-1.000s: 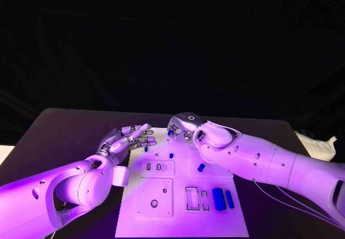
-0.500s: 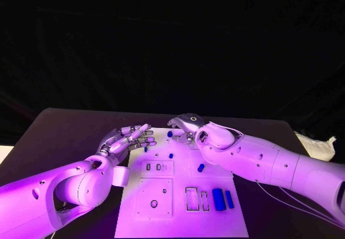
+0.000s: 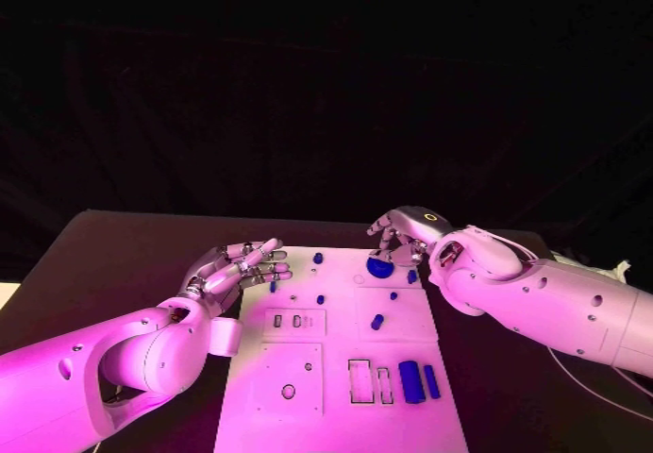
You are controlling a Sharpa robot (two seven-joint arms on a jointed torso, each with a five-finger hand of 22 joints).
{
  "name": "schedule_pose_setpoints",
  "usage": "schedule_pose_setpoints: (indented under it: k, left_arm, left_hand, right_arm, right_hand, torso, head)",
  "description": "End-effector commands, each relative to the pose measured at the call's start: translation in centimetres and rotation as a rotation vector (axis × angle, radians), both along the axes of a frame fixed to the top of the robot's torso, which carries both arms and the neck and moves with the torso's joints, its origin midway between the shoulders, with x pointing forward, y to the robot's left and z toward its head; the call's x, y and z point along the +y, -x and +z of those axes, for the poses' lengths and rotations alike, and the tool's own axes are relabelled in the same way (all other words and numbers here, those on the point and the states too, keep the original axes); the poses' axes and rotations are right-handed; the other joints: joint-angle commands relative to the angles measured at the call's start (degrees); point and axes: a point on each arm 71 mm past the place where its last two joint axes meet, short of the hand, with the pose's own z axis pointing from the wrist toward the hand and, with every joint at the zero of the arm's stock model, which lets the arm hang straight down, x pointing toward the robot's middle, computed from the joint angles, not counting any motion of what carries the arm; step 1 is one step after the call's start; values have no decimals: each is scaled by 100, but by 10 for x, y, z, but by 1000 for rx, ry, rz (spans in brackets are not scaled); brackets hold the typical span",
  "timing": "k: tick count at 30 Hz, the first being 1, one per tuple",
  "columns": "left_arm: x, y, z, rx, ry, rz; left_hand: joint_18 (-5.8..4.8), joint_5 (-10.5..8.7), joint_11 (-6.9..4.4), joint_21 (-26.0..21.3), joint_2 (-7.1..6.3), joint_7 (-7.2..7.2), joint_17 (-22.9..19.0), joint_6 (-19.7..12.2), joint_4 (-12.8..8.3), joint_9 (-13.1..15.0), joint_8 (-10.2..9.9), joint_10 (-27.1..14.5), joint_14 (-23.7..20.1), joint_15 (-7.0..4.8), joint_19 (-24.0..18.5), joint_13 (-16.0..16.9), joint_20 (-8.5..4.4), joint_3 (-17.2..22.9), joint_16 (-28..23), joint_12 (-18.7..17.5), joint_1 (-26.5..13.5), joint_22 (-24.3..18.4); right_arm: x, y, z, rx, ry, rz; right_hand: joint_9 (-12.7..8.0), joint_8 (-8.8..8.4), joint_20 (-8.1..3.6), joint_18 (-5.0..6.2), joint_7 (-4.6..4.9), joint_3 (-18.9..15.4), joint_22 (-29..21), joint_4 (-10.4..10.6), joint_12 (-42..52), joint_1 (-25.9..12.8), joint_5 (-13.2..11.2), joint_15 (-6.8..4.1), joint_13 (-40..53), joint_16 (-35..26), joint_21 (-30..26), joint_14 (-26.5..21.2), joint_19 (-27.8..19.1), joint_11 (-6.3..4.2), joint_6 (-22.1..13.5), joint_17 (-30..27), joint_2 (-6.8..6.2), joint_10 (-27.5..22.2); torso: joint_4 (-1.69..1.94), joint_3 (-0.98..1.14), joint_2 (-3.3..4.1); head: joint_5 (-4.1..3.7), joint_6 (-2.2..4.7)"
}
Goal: Assemble the parts on the task board
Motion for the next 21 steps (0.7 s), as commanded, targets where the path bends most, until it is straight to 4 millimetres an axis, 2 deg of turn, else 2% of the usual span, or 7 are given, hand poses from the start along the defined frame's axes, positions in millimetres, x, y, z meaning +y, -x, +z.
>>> schedule_pose_setpoints:
  k: [1,3,5,6,7,11,21]
  left_arm:
    - [-2,0,2,-5,16,-20]
    - [-2,0,2,-4,16,-20]
    - [-2,0,1,-4,17,-21]
    - [-2,0,1,-3,17,-21]
    - [-2,0,1,-3,17,-21]
    - [-2,0,1,-3,17,-21]
    - [-4,0,1,-2,19,-25]
  left_hand:
    - [7,-21,21,-36,32,32,8,-10,-24,-5,-30,-8,-1,32,14,-8,27,4,-17,-24,34,-7]
    - [7,-21,21,-36,32,32,8,-10,-24,-5,-30,-8,-1,32,14,-8,27,4,-17,-24,34,-7]
    - [7,-21,21,-36,32,32,8,-10,-24,-5,-30,-8,-1,32,14,-8,27,4,-17,-24,34,-7]
    - [7,-21,21,-36,32,32,8,-10,-24,-5,-30,-8,-1,32,14,-8,27,4,-17,-24,34,-7]
    - [7,-21,21,-36,32,32,8,-10,-24,-5,-30,-8,-1,32,14,-8,27,4,-17,-24,34,-7]
    - [7,-21,21,-36,32,32,8,-10,-24,-5,-30,-8,-1,32,14,-8,27,4,-17,-24,34,-7]
    - [7,-21,21,-36,32,32,8,-10,-24,-5,-30,-8,-1,32,14,-8,27,4,-17,-24,34,-7]
  right_arm:
    - [-10,-2,-9,164,-62,-63]
    - [-17,-4,-12,201,-53,-86]
    - [-22,-6,-15,230,-42,-104]
    - [-23,-6,-16,237,-39,-108]
    - [-24,-7,-18,249,-33,-115]
    - [-25,-10,-22,271,-19,-127]
    - [-16,-15,-29,277,16,-122]
  right_hand:
    - [-7,-13,-76,-133,-65,-338,297,111,408,-127,87,-98,345,204,198,334,146,-123,-84,267,-71,485]
    - [-1,0,-119,-174,-95,-579,536,190,776,-127,135,-132,685,333,344,355,251,-169,-82,444,-83,652]
    - [6,12,-173,-199,-118,-912,756,329,1776,12,193,-126,1817,473,490,359,333,-193,-65,620,47,431]
    - [9,18,-157,-220,-110,-996,819,357,2258,24,184,-137,2317,513,527,365,352,-190,-55,679,28,482]
    - [10,22,-145,-234,-104,-1148,915,435,3005,101,201,-132,3146,580,590,370,378,-192,-44,767,70,368]
    - [9,29,-86,-274,-77,-1346,1085,621,4226,279,228,-124,4548,715,702,383,405,-160,-28,963,230,182]
    - [17,66,-87,-292,-87,-1453,1307,670,5161,444,233,-96,5603,849,836,411,468,-138,51,1184,307,339]
  torso:
    - [-33,2,0]
    - [-21,1,-1]
    - [-18,1,-1]
    - [-18,-3,-4]
    - [-19,-1,-2]
    - [-23,-5,7]
    - [-17,-10,1]
  head:
    - [15,-1]
    - [5,-4]
    - [-2,-17]
    - [0,-17]
    - [2,-16]
    - [10,-21]
    - [2,-52]
